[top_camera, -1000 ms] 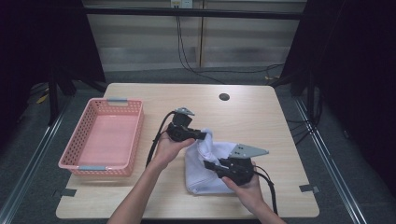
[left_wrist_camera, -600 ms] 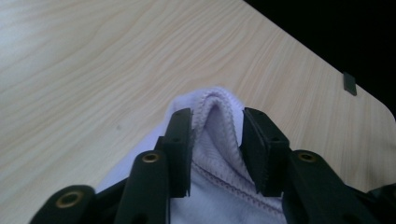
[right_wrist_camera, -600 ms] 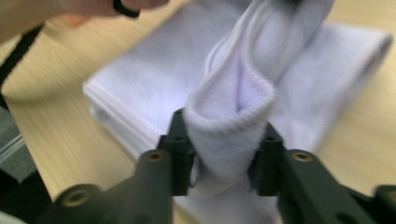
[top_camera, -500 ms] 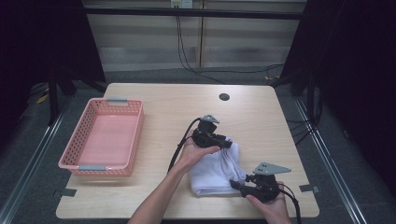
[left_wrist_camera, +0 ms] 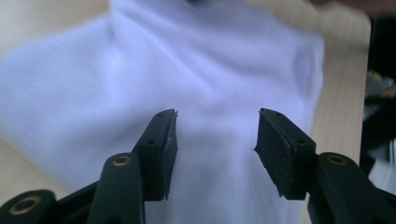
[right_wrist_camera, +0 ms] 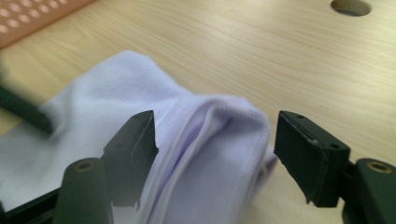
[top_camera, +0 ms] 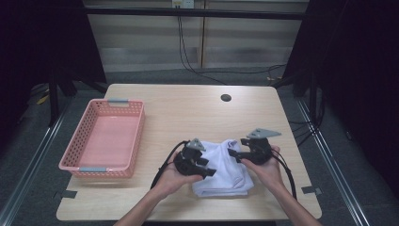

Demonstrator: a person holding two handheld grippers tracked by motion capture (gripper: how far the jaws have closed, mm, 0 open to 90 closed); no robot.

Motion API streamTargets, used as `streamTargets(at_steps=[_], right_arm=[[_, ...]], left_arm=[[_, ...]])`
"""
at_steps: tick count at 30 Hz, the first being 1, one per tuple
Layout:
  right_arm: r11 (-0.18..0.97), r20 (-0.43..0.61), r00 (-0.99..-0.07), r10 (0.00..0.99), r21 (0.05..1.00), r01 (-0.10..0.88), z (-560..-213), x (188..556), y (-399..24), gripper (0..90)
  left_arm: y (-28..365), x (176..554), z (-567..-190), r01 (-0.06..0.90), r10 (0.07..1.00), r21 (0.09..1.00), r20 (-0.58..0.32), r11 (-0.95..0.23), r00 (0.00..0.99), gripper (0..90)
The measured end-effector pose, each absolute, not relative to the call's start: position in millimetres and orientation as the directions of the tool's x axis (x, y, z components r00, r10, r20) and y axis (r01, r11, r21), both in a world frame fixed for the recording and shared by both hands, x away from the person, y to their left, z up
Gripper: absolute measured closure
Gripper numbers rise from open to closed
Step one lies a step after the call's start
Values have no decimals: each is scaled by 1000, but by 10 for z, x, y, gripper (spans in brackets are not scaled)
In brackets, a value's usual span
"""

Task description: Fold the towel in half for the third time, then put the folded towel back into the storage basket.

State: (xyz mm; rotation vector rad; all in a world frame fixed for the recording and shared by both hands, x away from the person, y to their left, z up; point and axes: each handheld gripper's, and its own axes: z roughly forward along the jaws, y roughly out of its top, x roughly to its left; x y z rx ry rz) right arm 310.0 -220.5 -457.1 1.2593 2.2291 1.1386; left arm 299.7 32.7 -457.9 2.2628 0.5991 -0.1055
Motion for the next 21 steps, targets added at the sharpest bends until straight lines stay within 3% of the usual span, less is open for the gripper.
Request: streamTargets(at_steps=[4,5,9,12,14,21], right_arm=[[311,50,-528,848,760,570,-4615,3294,-2153,316],[302,67,-505,861,731,612,-4700,3381,-2233,401],[292,85,-493,866,715,635,-4804,3372,-2359,428],[283,109,-487,867,695,661,-4911,3375,-2417,404],[285,106,-491,865,701,654,-4914,3388,-2411,378],[255,192,-564,803,745,617,-4834,3450,-2411,266]], left_arm=[[419,2823,-4654,426,374,657,-229,-622,899,451],[497,2790,-4638,424,374,678,-230,-601,898,436],[663,2749,-4597,459,415,680,-243,-572,877,377],[804,2674,-4632,464,437,680,-229,-568,870,333],[844,2666,-4697,480,432,680,-259,-554,864,251],[749,2632,-4886,490,441,637,-251,-595,862,231]])
